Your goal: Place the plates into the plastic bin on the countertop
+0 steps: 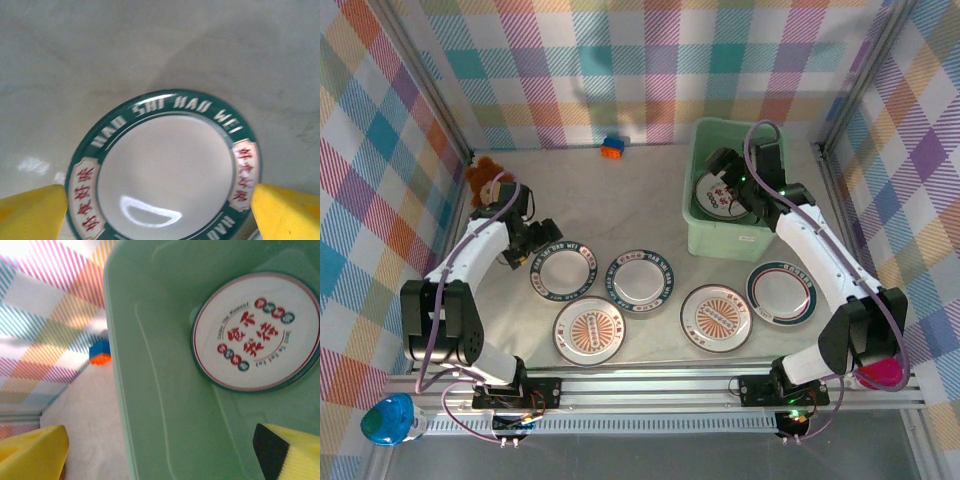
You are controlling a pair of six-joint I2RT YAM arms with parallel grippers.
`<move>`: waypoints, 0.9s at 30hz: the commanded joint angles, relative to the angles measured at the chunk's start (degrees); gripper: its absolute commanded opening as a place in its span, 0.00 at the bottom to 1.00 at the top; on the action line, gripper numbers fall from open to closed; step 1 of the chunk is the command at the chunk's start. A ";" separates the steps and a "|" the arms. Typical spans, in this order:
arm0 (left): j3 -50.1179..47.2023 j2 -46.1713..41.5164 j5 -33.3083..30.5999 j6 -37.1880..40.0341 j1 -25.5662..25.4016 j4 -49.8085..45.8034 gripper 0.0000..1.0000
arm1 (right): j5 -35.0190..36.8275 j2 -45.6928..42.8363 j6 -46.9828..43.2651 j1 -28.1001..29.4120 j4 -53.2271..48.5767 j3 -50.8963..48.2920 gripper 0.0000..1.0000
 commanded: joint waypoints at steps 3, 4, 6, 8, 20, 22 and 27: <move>-5.88 -3.42 -2.04 -0.33 1.26 -0.34 0.94 | -6.70 -2.11 -1.70 -0.16 -1.46 -1.00 0.95; -7.00 -3.40 -1.61 -0.23 1.25 0.30 0.94 | -7.15 -2.39 -1.36 -0.19 -1.37 -1.55 0.94; -8.62 -2.92 -0.28 0.14 1.35 1.48 0.92 | -7.71 -3.22 -0.84 -0.16 -1.08 -2.58 0.94; -9.48 -2.11 0.71 0.45 1.34 1.94 0.91 | -7.94 -4.45 -0.57 -0.10 -0.80 -3.61 0.94; -14.33 2.72 4.27 4.82 1.36 9.02 0.78 | -4.76 -11.83 1.02 -0.06 -1.97 -9.76 0.93; -14.75 3.05 4.18 5.00 1.36 9.71 0.77 | -4.09 -12.73 1.17 -0.03 -2.20 -10.36 0.93; -15.43 3.79 4.54 4.91 1.35 11.23 0.69 | -3.17 -14.27 1.71 -0.01 -2.95 -11.33 0.93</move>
